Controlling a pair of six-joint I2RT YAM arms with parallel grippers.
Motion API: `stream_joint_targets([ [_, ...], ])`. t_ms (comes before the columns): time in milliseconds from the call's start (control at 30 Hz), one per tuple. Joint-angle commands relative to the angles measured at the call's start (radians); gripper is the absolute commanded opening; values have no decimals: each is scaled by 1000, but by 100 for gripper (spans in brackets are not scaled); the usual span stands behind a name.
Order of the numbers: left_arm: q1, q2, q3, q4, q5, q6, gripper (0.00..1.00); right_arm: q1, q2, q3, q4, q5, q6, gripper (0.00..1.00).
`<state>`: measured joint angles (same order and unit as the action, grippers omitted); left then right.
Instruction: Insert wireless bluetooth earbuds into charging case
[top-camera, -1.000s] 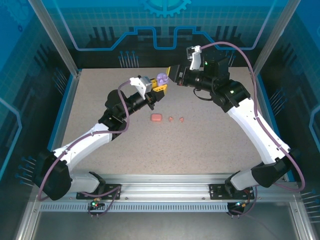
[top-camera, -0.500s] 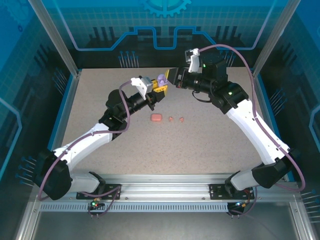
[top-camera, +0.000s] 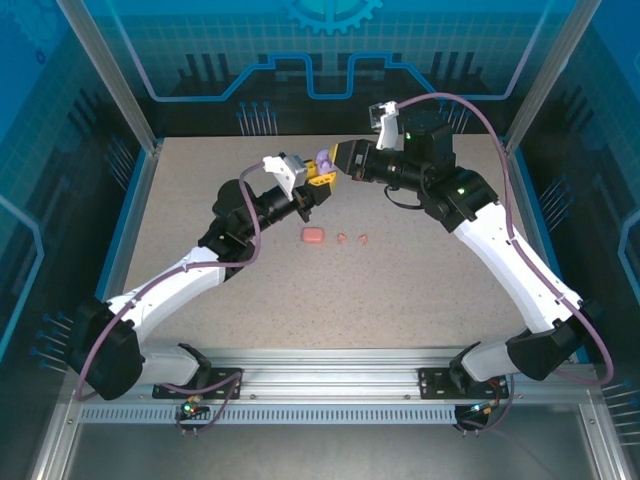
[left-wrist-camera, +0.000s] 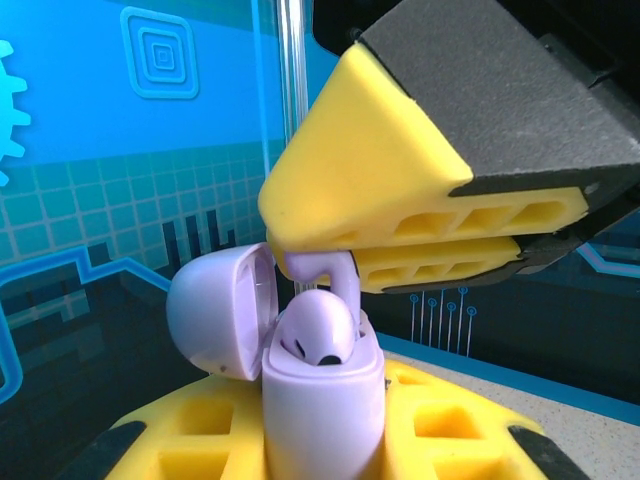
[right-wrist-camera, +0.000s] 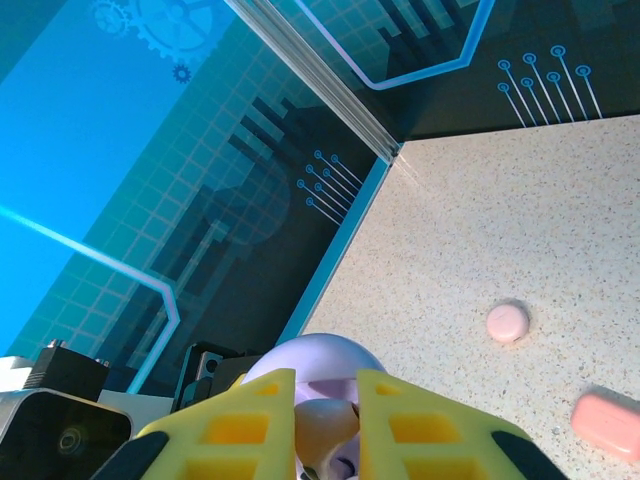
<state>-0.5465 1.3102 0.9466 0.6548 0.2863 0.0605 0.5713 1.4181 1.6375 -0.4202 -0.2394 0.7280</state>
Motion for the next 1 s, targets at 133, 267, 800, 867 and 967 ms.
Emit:
stream_joint_targets([
  [133, -1, 1, 35, 25, 1, 21, 0, 26, -4, -1, -59, 2, -22, 28],
  [267, -3, 2, 34, 27, -1, 19, 0, 24, -2, 25, -70, 18, -28, 34],
  [800, -2, 4, 16, 32, 5, 16, 0, -70, -2, 175, -157, 47, -65, 62],
  [867, -3, 7, 14, 31, 12, 15, 0, -84, 62, 263, -221, 35, -91, 60],
  [967, -2, 12, 16, 21, 26, 10, 0, -91, 201, 439, -338, 15, -136, 53],
])
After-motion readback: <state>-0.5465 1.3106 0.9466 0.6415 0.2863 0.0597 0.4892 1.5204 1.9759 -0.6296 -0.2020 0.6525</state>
